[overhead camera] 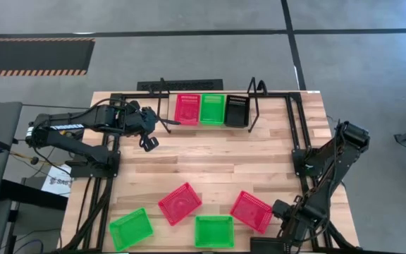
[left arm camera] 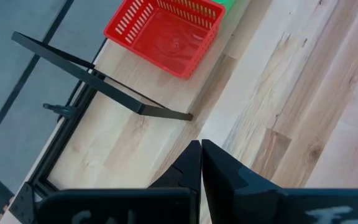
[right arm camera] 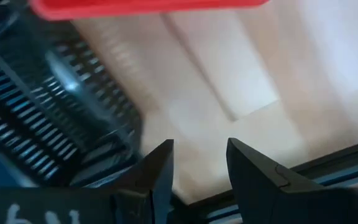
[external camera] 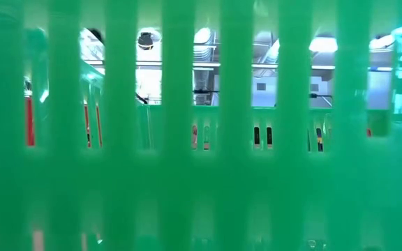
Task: Stack baskets on shelf by color
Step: Stack the black bin on top of the other black bins on the shelf
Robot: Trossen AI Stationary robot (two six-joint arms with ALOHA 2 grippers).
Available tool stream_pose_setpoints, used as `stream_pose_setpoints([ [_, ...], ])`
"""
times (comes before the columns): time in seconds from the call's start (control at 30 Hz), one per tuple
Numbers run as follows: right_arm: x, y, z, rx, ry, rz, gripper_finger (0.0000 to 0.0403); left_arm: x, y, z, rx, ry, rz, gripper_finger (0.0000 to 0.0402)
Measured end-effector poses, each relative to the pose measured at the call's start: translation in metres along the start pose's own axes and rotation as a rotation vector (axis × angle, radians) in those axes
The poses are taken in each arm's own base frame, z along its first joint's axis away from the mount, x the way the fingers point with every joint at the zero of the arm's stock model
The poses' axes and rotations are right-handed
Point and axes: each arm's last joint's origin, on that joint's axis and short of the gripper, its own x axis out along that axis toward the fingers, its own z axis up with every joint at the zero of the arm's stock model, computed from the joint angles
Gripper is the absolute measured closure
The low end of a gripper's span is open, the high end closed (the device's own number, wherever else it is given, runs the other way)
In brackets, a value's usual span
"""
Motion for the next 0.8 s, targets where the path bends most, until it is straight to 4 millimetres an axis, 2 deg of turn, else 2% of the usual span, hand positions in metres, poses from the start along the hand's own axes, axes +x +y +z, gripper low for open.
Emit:
stream_pose_setpoints([
  [0.23,-0.008,0.012,0.006,-0.031,0.091,0.086,0.0235,0.000,0.000,0.000,-0.025,0.000,0.001,0.0401],
  [0.43,-0.025,0.028,0.015,-0.109,0.005,0.197,0.0233,0.000,0.000,0.000,-0.029,0.000,0.001,0.0401],
  [0.53,-0.023,0.028,0.018,-0.124,-0.057,0.185,0.0234,0.000,0.000,0.000,-0.029,0.000,0.001,0.0401],
  [0.8,-0.002,0.031,0.017,-0.161,-0.072,0.123,0.0230,0.000,0.000,0.000,-0.029,0.001,0.001,0.0401],
])
